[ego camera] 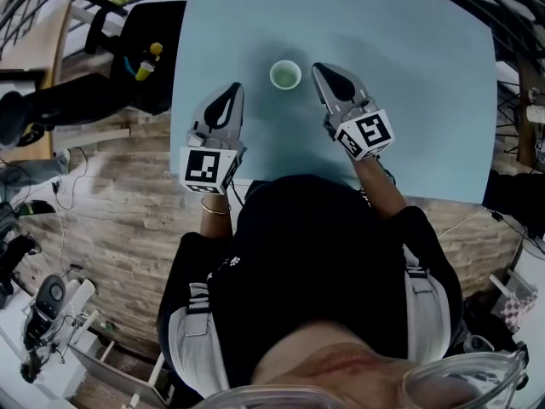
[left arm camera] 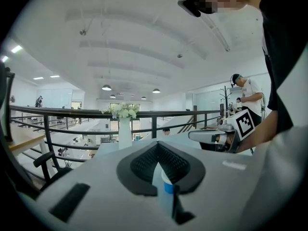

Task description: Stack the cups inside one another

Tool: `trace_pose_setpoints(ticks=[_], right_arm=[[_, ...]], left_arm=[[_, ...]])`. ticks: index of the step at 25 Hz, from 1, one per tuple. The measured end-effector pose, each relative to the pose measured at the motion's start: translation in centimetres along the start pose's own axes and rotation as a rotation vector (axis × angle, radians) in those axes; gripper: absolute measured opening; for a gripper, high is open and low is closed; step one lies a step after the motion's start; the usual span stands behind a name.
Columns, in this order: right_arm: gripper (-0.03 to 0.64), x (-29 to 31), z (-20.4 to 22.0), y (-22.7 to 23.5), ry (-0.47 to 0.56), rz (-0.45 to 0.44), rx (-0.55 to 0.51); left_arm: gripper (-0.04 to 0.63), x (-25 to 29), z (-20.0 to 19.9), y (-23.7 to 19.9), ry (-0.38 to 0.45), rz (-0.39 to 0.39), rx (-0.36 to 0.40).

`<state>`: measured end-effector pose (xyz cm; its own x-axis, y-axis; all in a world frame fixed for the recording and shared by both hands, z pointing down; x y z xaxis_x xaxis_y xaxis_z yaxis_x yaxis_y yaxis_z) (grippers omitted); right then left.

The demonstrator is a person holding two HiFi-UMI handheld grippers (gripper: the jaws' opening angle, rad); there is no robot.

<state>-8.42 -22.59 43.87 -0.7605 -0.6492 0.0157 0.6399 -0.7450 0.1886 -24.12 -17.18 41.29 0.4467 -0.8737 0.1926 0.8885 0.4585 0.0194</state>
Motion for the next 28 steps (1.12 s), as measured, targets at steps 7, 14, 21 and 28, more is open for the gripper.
trace_pose_setpoints(ticks=[7,14,21,28], right_arm=[[0.011,-2.5,-0.6,1.1,-0.005,0.033,0.002],[0.011,-3.8,-0.6,1.9,-0.009,0.054,0.011],[0.011,-3.9,-0.8,1.9,0.005,0.052,0.008],[0.011,-4.1,-1.1,1.3,-0.003,0.029,-0.019]], left_arm=[[-0.008,1.2,-0.3,1.6,0.004,0.028,0.002],[-0.008,1.9,-0.3,2.9,0.0,0.041,-0.003],[-0.008,1.9,-0.1,3.0,-0.002,0.04,0.001],[-0.008,1.7,-0.3,3.3,-0.002,0.039,0.001]])
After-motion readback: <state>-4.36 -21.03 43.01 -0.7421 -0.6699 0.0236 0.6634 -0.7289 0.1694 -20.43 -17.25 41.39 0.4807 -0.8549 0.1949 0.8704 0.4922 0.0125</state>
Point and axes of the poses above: the fingertips, and each gripper's own axes: x forward along the fingers, y to its right, z out of its underside, the point moved 2 cm from there along -x, backward along the fingers, and after that the axes turned 2 degrees about x, right-handed, at the moved point
